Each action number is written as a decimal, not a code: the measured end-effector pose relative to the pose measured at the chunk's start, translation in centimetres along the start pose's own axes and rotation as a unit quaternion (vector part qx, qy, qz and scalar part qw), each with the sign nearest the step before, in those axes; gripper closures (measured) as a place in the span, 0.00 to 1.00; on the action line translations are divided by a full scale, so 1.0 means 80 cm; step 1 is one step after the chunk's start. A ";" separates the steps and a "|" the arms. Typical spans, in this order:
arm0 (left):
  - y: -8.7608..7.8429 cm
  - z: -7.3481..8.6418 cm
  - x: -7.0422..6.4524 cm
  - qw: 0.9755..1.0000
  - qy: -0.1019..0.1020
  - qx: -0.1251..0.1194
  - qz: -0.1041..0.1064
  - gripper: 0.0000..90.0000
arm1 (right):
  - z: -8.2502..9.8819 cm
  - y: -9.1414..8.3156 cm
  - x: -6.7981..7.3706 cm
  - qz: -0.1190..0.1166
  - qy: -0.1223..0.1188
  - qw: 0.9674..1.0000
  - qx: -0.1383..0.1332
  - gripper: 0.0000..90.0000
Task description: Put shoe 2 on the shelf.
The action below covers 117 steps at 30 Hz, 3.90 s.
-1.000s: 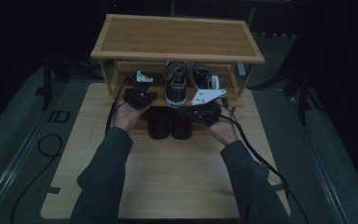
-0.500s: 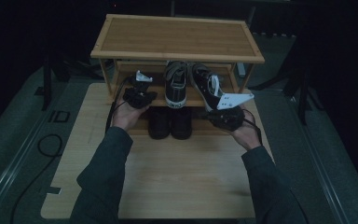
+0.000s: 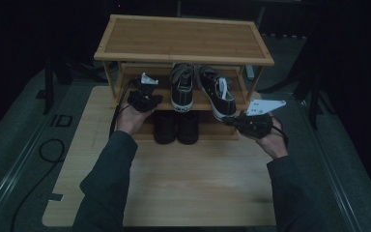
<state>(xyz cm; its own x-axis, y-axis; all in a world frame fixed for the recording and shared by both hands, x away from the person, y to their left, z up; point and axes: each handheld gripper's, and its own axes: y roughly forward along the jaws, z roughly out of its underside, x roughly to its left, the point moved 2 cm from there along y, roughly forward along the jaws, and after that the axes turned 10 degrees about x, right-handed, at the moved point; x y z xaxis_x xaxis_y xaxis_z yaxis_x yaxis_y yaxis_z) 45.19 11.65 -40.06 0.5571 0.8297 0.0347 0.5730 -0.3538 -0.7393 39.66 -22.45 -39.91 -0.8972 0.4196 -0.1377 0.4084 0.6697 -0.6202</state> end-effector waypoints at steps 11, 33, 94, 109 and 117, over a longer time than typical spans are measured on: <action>0.000 -0.003 -0.004 1.000 0.009 0.006 -0.013 1.00 | 0.017 -0.014 -0.012 -0.001 0.014 1.000 -0.004 1.00; 0.011 -0.009 -0.011 1.000 0.011 -0.008 -0.004 1.00 | 0.022 -0.011 -0.015 -0.012 0.022 1.000 -0.010 1.00; 0.011 -0.005 -0.011 1.000 0.005 -0.016 0.004 1.00 | -0.015 0.035 -0.016 -0.051 0.016 0.998 -0.033 1.00; 0.010 -0.005 -0.011 1.000 0.007 -0.016 0.004 1.00 | -0.018 0.039 -0.019 -0.059 0.015 0.997 -0.039 1.00; 0.011 -0.005 -0.012 1.000 0.006 -0.016 0.004 1.00 | -0.021 0.042 -0.022 -0.056 0.013 0.998 -0.032 1.00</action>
<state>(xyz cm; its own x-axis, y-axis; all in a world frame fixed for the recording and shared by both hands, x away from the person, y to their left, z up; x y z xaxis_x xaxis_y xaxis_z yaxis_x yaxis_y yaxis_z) 45.41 10.39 -40.44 0.5684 0.8219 0.0366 0.5877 -0.3745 -0.7172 42.88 -19.90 -40.44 -0.9334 0.3555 -0.0495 0.3167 0.7506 -0.5799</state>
